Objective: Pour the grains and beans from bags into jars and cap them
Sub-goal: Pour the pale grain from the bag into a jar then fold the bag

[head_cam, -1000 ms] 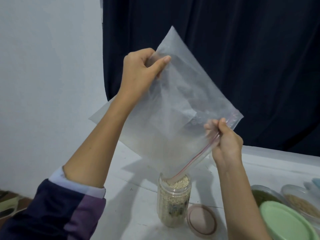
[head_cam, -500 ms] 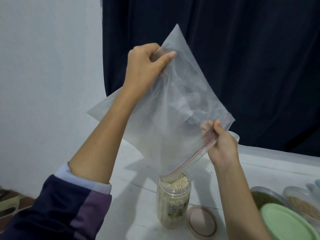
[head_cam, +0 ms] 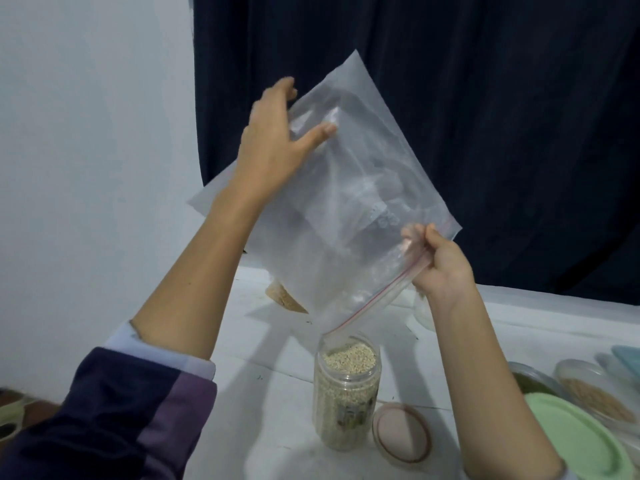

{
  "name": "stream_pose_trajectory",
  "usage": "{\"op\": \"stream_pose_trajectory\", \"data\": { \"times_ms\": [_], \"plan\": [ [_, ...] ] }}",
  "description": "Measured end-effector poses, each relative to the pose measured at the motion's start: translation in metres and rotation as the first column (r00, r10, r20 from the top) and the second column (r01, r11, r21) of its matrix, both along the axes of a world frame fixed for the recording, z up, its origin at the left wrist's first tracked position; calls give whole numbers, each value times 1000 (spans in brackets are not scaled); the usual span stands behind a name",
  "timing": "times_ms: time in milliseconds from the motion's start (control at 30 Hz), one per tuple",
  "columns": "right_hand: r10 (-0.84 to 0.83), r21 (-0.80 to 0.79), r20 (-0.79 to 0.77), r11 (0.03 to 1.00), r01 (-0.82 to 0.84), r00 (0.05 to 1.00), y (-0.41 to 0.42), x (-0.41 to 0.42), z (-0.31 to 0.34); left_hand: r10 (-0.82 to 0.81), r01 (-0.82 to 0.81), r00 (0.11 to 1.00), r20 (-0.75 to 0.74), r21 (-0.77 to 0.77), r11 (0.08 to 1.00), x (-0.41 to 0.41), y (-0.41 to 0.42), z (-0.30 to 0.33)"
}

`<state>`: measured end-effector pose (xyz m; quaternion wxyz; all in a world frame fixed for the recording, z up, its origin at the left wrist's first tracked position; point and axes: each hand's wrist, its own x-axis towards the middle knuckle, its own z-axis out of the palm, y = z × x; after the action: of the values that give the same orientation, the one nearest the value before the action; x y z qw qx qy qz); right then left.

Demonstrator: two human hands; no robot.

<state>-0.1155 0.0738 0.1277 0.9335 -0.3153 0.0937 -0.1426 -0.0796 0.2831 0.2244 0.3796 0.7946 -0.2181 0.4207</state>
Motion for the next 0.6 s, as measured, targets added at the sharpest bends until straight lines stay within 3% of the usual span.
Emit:
{"op": "stream_pose_trajectory", "data": {
  "times_ms": [133, 200, 367, 533, 600],
  "plan": [
    [5, 67, -55, 998, -2, 998, -5, 4, 8, 104, -122, 949, 297, 44, 992, 3, 15, -17],
    [0, 124, -103, 992, 13, 995, -10, 6, 11, 107, -150, 926, 362, 94, 984, 7, 23, -36],
    [-32, 240, -210, 967, 84, 977, -23, 10, 10, 114, -203, 949, 293, 297, 933, 13, 29, -103],
    [-32, 337, -309, 931, 141, 951, -25, -3, 12, -27, -55, 988, 149, 519, 853, 12, 2, -140],
    [-39, 387, -310, 908, 163, 950, -26, -7, 9, -86, 22, 991, 98, 525, 851, 13, -10, -149]
  ]
}}
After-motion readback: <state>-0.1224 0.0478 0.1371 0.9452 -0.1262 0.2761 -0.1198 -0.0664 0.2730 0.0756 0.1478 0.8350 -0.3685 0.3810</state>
